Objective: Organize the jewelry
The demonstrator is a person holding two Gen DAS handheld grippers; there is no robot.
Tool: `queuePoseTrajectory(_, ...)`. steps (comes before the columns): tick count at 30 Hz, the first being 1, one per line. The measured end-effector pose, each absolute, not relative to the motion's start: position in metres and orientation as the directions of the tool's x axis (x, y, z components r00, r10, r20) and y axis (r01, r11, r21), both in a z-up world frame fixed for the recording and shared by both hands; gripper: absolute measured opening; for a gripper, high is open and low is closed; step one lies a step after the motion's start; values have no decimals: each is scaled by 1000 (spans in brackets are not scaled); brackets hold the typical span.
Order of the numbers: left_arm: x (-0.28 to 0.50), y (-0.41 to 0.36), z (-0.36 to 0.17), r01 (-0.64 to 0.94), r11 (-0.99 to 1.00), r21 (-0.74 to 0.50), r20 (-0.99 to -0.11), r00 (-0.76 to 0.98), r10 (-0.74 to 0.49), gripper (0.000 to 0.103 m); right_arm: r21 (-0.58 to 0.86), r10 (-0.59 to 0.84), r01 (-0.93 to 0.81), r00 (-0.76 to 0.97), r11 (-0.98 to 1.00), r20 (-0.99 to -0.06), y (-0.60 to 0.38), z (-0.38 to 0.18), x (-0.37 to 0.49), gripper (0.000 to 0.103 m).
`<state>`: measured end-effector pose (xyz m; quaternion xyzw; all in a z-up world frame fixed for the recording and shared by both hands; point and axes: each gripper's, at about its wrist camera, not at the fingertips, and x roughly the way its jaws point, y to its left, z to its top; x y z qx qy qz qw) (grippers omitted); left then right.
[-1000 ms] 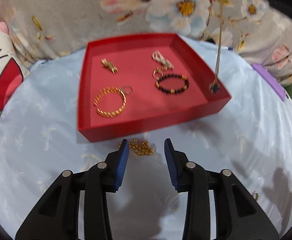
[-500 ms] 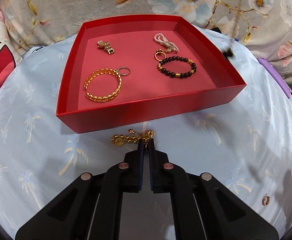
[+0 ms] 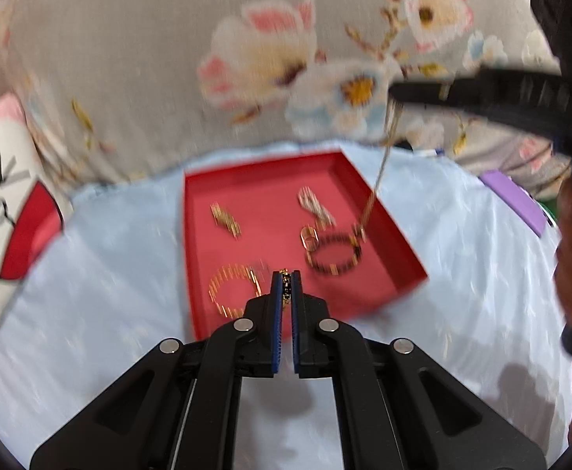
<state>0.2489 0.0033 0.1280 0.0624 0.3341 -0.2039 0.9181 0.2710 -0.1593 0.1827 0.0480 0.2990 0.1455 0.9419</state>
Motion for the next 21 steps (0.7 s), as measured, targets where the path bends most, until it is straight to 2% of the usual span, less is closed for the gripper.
queuePoseTrajectory(6,298,-7,144,384,923,-28,-630,710,-314,3,192,298,-228,755,955,-584,-158,170,325,3)
queuePoseTrajectory(15,374,-19,100,345,935,-85,-705,642,-301,3,222,293,-193,690,956,-662,-151,116,399,3)
queuePoseTrajectory(21,401,-23,69,304,950,-70,-744,619,-253,3,174,248,-178,674,969,-696,-142,91,426,4)
